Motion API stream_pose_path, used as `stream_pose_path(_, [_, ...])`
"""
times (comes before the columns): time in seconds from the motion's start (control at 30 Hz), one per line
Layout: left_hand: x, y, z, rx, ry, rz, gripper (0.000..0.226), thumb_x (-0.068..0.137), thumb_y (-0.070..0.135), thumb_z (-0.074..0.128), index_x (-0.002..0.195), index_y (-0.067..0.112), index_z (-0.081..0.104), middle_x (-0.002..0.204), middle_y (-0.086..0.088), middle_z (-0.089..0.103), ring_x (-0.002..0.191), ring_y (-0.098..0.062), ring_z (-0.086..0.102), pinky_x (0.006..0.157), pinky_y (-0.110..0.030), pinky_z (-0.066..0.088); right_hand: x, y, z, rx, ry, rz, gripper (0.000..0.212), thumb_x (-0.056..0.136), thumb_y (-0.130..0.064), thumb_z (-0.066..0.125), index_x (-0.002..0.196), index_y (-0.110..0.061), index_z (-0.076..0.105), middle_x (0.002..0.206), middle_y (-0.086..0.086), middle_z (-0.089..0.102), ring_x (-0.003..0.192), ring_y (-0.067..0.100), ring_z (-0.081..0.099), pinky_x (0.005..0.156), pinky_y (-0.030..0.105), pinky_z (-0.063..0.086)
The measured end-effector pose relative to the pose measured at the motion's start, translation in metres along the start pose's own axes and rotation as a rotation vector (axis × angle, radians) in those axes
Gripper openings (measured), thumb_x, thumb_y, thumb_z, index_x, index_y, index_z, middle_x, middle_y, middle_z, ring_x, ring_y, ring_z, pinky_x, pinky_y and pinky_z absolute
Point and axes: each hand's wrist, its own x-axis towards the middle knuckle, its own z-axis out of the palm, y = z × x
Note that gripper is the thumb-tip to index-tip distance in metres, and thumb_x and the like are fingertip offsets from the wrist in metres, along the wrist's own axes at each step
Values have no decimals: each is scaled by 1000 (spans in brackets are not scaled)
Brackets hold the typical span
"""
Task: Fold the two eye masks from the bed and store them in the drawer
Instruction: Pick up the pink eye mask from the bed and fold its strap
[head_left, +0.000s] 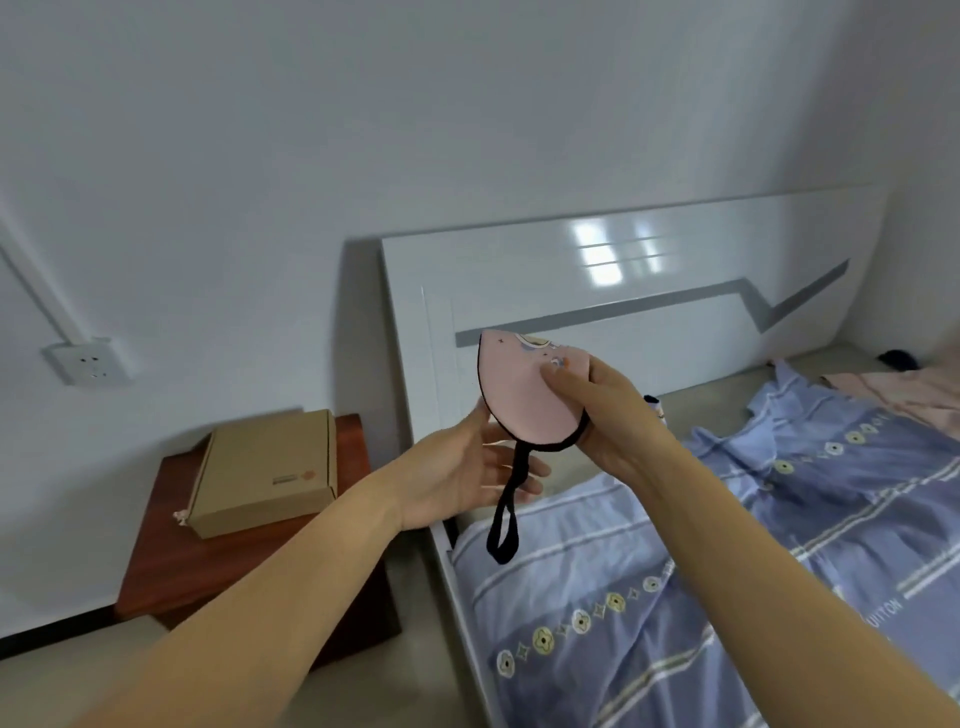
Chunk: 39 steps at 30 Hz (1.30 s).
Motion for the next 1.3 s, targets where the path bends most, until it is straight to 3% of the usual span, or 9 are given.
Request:
stream_pose_path(0.1, [-6,-10,4,181,-65,47,23,93,21,51,100,9,69,72,0,66,68,-13,62,80,-29,56,-1,0,10,3,40,-1,20,88,-18,59,107,-12,61,100,8,67,80,20,66,57,27,53])
stream_pose_path(0.2, [-8,-9,10,194,66,109,27,92,2,48,78,9,70,55,5,58,53,-7,54,77,-29,59,-6,7,21,34,61,-4,26,88,-19,60,112,-10,57,102,11,65,82,27,63,51,26,52])
stream_pose_path(0.37, [-20,-9,6,84,3,49,31,92,13,44,79,9,71,66,-2,66,62,-13,61,74,-33,58,-13,20,34,16,67,-17,31,89,-16,58,119,-7,54,108,14,63,85,25,62,53,27,53])
stream_pose_path(0.53, [-35,-19,-8,7,-83,-9,21,90,16,52,87,6,70,82,-7,72,78,-17,67,91,-40,53,-18,26,35,49,66,-14,26,90,-16,56,115,-12,58,107,6,66,91,17,65,71,29,57])
stream_pose_path(0.67, [-40,-24,-10,28,84,51,19,89,8,57,81,9,74,77,-5,74,75,-16,69,76,-31,59,-20,30,41,84,31,8,25,86,-21,61,111,-15,62,103,2,69,89,14,66,69,27,56])
stream_pose_path(0.87, [-42,-24,-13,46,383,129,14,92,5,51,88,4,65,66,-2,68,60,-11,62,61,-19,50,-25,39,42,83,-21,25,30,78,-29,65,106,-19,67,101,1,72,92,15,68,70,30,56])
stream_pose_path(0.97, [-49,-23,-11,-168,221,3,35,93,21,48,60,14,55,36,7,40,30,-4,32,33,-14,27,-25,42,41,149,54,0,25,88,-23,58,111,-17,64,94,-3,74,86,12,69,65,27,56])
stream_pose_path(1.1, [-71,-23,-10,-542,-206,-99,27,89,18,54,65,7,50,29,0,41,21,-10,26,24,-14,13,-25,36,32,166,165,-51,18,93,-18,51,104,-20,65,90,-5,73,79,8,69,60,24,56])
stream_pose_path(1.3, [-68,-29,0,-333,-78,-103,45,88,23,34,65,6,69,31,-1,54,18,-6,41,20,-11,31,-28,29,28,13,139,-97,19,92,-20,53,104,-26,66,89,-13,74,81,5,68,61,23,55])
